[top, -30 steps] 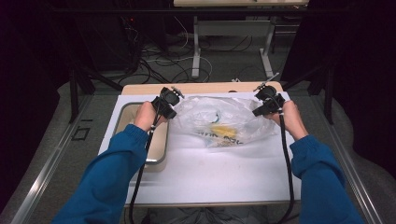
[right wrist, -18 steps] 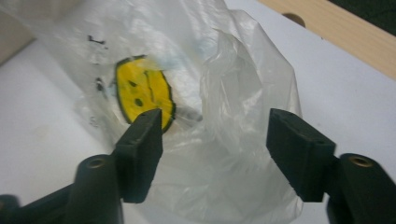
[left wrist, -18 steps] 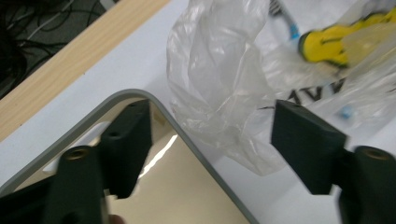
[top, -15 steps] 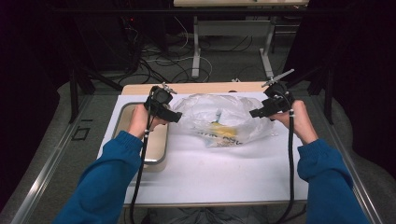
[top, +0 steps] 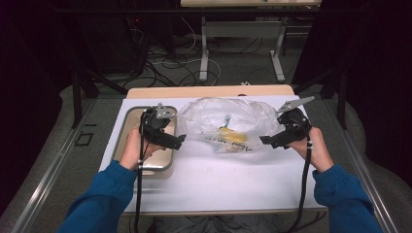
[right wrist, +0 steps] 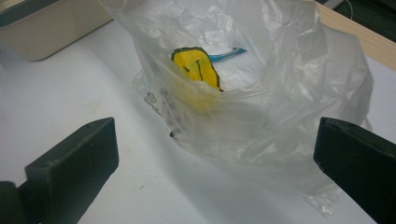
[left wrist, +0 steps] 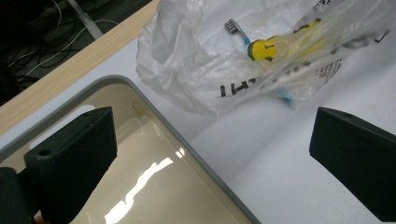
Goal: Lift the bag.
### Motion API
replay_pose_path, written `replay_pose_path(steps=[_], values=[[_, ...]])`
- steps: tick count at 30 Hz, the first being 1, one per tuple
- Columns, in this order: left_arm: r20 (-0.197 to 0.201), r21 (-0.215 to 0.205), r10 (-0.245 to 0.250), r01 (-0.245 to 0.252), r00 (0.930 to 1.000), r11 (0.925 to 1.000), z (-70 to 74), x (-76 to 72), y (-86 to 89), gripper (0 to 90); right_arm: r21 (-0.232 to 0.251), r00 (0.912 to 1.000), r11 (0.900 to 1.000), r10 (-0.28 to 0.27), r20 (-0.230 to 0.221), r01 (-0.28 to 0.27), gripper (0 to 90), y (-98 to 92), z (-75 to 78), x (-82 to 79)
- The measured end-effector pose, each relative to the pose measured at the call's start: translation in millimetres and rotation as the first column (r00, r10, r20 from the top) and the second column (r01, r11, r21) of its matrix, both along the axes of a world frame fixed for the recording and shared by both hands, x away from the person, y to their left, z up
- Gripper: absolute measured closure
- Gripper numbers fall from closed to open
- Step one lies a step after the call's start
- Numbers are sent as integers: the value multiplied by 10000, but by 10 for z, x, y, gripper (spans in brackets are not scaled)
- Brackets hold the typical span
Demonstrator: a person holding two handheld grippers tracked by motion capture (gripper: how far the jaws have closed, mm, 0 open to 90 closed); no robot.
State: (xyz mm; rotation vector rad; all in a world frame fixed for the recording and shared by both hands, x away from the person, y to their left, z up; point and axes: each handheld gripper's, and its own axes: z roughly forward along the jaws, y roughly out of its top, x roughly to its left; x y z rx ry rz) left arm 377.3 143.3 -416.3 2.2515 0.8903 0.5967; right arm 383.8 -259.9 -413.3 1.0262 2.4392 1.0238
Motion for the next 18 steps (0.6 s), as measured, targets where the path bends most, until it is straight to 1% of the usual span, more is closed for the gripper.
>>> replay_pose_path(steps=[1,2,3,4,5,6,8,9,10,11,12,14,15,16,18], values=[[-29,60,-90,90,10000,9999,-17,-29,22,3,-51,10000,10000,50,44,-49,0,3,-29,-33],[37,-76,-70,70,10000,9999,-51,-61,35,2,-80,9999,9999,121,80,-120,0,2,-58,-64],[14,-77,-68,68,10000,9999,-72,-93,54,1,-85,9999,9999,109,96,-108,0,3,-87,-98],[-93,-64,-76,75,9999,10000,-91,-123,73,1,-147,9997,9997,211,141,-209,0,1,-113,-123],[64,-194,23,-22,10000,9998,-132,-149,80,1,-66,9996,9998,214,172,-213,0,0,-139,-154],[-64,-53,-78,78,9999,10000,-148,-173,99,1,-4,9994,9997,235,271,-235,0,-4,-165,-182],[51,-162,-7,7,10000,9999,-208,-227,111,1,-10,9993,9995,325,171,-325,0,-4,-220,-234],[-109,-124,-142,141,9998,9998,-215,-253,127,1,-47,9992,9994,334,222,-333,0,-2,-250,-262],[95,-211,-22,24,10000,9998,-244,-283,134,1,-46,9990,9992,393,193,-392,0,0,-285,-285],[-14,-251,-106,106,9999,9996,-253,-309,153,1,-32,9990,9991,432,105,-431,0,1,-321,-308],[42,-141,-60,60,10000,9999,-265,-340,169,1,-43,9990,9991,428,129,-427,0,-1,-353,-334],[216,20,-77,76,9997,10000,-291,-402,190,1,-33,9988,9988,487,16,-487,0,-1,-423,-376],[260,-6,-69,69,9996,10000,-309,-432,199,0,-64,9987,9987,504,34,-504,0,-3,-455,-393],[217,2,-80,80,9997,10000,-323,-465,213,1,-2,9988,9988,483,46,-483,0,-6,-483,-415],[306,37,-94,93,9995,9999,-361,-527,236,1,36,9986,9986,522,23,-522,0,-18,-529,-449]])
